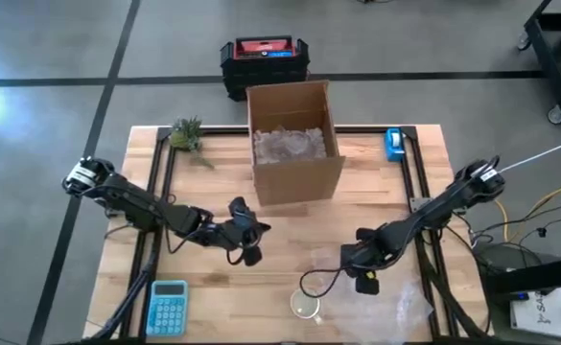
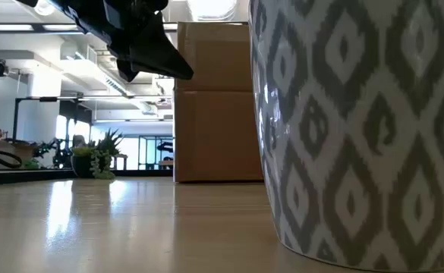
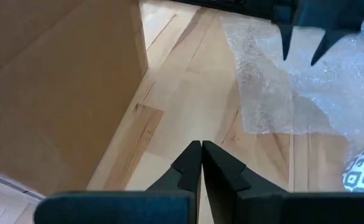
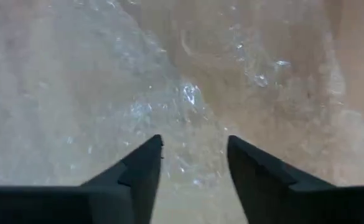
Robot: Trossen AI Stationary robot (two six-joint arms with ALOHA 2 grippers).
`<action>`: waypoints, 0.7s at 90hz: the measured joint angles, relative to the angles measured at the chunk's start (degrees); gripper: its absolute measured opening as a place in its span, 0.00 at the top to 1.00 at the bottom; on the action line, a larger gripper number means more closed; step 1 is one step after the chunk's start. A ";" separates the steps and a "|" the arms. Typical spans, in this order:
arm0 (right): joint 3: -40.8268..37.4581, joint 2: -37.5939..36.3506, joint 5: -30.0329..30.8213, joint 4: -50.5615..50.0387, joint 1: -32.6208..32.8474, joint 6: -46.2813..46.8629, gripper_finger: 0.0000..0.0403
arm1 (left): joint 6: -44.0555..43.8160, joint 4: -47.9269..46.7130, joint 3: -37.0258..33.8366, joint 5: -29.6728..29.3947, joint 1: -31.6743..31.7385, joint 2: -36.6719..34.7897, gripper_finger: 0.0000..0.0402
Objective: Wrap mug
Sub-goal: Wrap the gray mug with the bubble wrap
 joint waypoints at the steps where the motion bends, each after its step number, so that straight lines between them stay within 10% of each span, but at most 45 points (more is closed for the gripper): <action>1: -0.04 0.39 -0.01 0.08 0.00 0.01 0.49 | 0.00 0.03 0.00 0.00 0.00 0.00 1.00; 21: 0.14 6.49 0.26 1.82 -0.01 -3.51 0.44 | 0.00 0.01 -0.01 0.01 0.00 0.00 1.00; 45: 2.46 3.75 0.02 -3.94 0.01 -6.95 0.95 | 0.00 0.06 -0.01 0.00 0.00 0.00 1.00; 63: 7.15 -0.27 2.25 -8.98 -0.13 -11.62 0.94 | 0.00 0.08 -0.01 -0.01 0.00 0.00 1.00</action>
